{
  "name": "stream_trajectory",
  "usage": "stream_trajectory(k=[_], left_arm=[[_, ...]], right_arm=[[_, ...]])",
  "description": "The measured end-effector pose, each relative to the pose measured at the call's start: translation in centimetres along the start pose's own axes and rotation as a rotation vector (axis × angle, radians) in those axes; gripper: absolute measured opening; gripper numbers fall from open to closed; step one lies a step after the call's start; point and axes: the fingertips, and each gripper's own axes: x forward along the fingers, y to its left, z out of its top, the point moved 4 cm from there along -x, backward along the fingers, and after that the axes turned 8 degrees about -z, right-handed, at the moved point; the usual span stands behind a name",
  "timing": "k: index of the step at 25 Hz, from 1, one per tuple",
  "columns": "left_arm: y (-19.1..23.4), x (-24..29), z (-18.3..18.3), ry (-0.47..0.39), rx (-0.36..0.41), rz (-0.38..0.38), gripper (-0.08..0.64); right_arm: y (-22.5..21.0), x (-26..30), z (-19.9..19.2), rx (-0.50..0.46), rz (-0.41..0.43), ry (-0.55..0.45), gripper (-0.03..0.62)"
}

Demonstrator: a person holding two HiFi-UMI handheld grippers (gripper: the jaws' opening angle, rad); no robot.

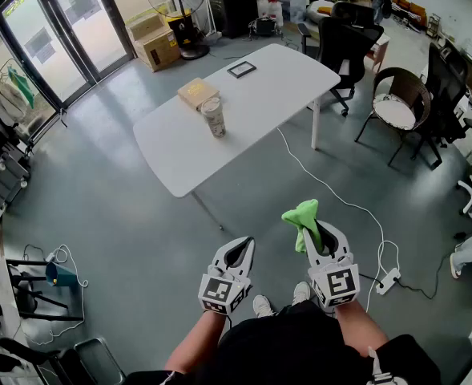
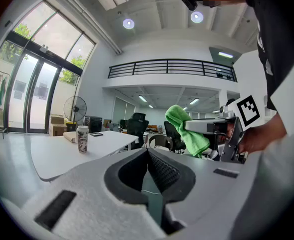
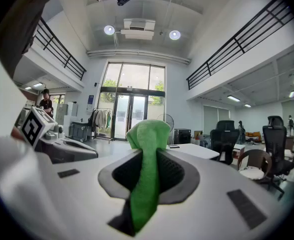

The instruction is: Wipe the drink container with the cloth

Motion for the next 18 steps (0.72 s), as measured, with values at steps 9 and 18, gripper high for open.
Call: stream_trajectory(k=[9, 18], left_arm=[[-1.0, -1.9, -0.2, 0.009, 0.015, -0.02, 0.008], [-0.6, -2.8, -0.5, 0.011, 0.022, -0.02, 0.008]], right_arm=[[1.4, -1.6, 0.3, -0.012, -0.017, -0.016, 0.08], [1.8, -1.8, 0.6, 0.009, -0.034, -0.046, 0.091]])
